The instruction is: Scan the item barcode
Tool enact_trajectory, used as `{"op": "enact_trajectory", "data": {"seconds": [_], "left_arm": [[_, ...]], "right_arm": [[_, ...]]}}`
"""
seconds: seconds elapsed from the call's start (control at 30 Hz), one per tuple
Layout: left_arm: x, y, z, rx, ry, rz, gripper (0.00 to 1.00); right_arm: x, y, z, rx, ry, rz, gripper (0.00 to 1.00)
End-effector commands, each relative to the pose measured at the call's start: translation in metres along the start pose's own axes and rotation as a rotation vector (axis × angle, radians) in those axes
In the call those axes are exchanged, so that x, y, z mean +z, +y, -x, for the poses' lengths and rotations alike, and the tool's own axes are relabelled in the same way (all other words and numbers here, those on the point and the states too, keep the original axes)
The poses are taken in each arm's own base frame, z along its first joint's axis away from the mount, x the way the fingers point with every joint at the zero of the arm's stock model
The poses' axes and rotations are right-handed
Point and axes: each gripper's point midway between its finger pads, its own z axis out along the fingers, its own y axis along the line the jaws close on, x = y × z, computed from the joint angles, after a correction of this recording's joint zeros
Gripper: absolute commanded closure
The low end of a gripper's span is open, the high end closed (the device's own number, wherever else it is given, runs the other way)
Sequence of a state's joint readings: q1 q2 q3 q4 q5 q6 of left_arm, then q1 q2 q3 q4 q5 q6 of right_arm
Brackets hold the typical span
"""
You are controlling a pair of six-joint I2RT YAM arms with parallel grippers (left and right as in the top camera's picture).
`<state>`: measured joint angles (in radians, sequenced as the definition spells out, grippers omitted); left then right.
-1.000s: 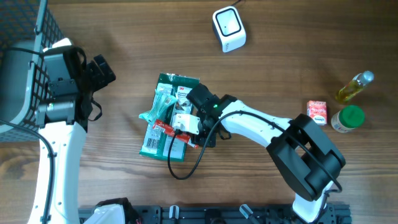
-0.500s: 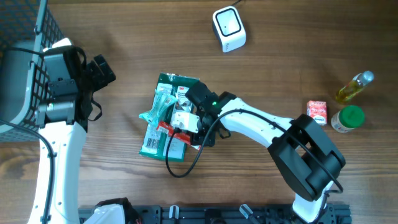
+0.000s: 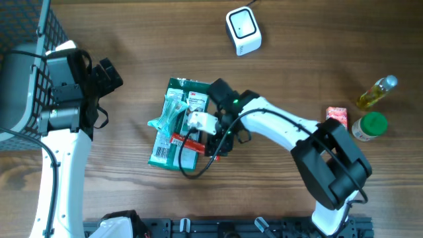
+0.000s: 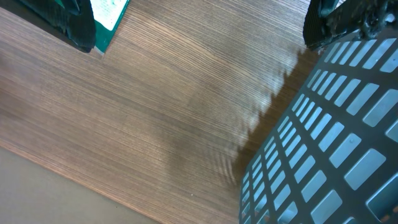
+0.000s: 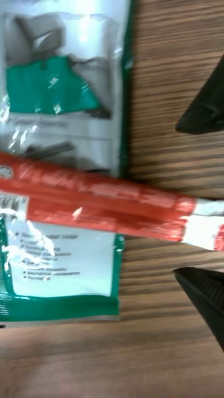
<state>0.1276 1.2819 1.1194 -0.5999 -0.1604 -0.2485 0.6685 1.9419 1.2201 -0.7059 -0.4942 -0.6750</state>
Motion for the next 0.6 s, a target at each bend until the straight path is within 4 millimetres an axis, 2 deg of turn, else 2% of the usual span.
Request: {"op": "enact_trajectory", "data": {"seconds": [0.0,0.2,0.57], "left_arm": [[-0.001,0.003,0.005,0.003,-0.013,0.01,0.0],[-0.001,0.003,0.005,0.003,-0.013,0.01,0.0],[-0.001,0.003,0.005,0.003,-0.013,0.01,0.0]], "right_arm": [[-0.025,0.0,0.012,0.062,-0.131,0.087,0.27],[-0.039,-0.017,-0.001,0.159,-0.164,0.089,0.19],[-0.039,-0.018,0.001,0.157,-0.184,0.099,0.2]]}}
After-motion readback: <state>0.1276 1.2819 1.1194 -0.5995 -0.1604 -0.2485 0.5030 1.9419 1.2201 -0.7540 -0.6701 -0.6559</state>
